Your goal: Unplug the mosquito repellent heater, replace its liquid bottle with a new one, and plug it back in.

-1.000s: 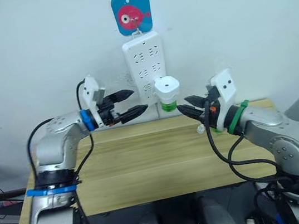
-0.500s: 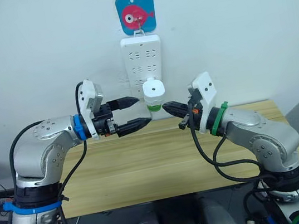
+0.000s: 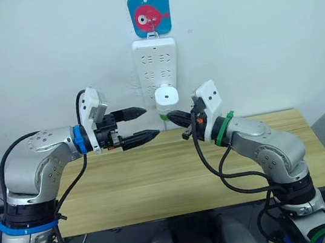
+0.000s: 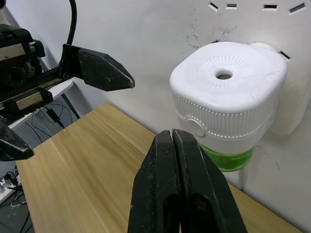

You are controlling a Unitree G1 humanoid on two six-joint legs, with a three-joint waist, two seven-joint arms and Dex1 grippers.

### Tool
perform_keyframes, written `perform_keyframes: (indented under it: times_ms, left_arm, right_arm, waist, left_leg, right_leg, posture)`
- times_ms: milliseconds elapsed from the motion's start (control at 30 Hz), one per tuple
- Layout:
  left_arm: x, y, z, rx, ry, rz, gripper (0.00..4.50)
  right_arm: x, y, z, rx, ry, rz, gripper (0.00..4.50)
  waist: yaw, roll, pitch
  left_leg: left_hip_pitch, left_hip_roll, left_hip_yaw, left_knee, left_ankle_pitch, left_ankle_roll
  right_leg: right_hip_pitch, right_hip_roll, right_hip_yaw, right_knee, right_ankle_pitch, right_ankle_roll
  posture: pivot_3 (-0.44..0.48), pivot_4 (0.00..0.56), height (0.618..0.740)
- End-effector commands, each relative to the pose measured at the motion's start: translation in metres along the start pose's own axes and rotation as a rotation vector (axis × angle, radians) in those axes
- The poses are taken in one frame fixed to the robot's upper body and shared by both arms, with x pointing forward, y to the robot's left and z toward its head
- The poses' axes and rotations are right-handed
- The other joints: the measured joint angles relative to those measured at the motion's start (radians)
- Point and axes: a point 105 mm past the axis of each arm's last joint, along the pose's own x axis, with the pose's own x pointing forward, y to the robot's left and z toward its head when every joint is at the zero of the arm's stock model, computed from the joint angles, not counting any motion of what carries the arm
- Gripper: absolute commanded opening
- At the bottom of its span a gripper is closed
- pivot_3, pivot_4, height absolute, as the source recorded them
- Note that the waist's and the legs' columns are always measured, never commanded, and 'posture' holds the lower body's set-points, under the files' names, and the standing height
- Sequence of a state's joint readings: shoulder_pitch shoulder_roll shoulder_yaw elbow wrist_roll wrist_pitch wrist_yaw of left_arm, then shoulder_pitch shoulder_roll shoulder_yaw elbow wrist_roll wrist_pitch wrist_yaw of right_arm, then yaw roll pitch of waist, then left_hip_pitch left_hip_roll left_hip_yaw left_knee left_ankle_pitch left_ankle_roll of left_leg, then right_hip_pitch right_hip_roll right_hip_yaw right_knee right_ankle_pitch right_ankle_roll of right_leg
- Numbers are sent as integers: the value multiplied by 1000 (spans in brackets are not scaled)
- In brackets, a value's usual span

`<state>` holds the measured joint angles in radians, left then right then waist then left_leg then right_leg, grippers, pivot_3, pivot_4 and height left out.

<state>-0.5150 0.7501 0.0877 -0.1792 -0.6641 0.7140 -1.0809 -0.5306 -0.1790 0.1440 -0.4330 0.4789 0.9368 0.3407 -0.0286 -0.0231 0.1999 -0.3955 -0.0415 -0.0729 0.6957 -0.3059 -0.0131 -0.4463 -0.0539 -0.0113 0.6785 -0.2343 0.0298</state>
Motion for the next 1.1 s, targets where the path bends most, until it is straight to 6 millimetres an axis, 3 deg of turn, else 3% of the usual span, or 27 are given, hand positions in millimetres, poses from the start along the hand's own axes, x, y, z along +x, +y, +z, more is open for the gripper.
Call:
perform_keyframes:
  times_ms: [33, 667, 933, 1100]
  left_arm:
    - [-7, 1, 13, 50, -30, 15, 4500]
    - [-1, 2, 12, 55, -35, 1, 4500]
    - [-1, 3, 12, 58, -35, 3, 4500]
    - [0, 2, 11, 57, -38, 0, 4500]
  right_arm:
    - [1, 0, 14, -37, -55, -11, 44]
    - [6, -1, 10, -41, -48, -31, 44]
    - [6, -17, 10, -52, -54, -124, 44]
    - [4, -25, 20, 20, -125, -173, 44]
  waist:
    - [0, 0, 0]
    - [0, 1, 2]
    - [0, 1, 3]
    - [0, 1, 3]
  left_leg:
    - [0, 0, 0, 0, 0, 0]
    - [0, 0, 0, 0, 0, 0]
    - [0, 0, 0, 0, 0, 0]
    - [0, 0, 0, 0, 0, 0]
  right_leg:
    - [0, 0, 0, 0, 0, 0]
    - [0, 0, 0, 0, 0, 0]
    - [0, 0, 0, 0, 0, 0]
    - [0, 0, 0, 0, 0, 0]
  posture:
    - [45, 220, 740]
    - [42, 223, 740]
    - [43, 219, 740]
    - [39, 217, 740]
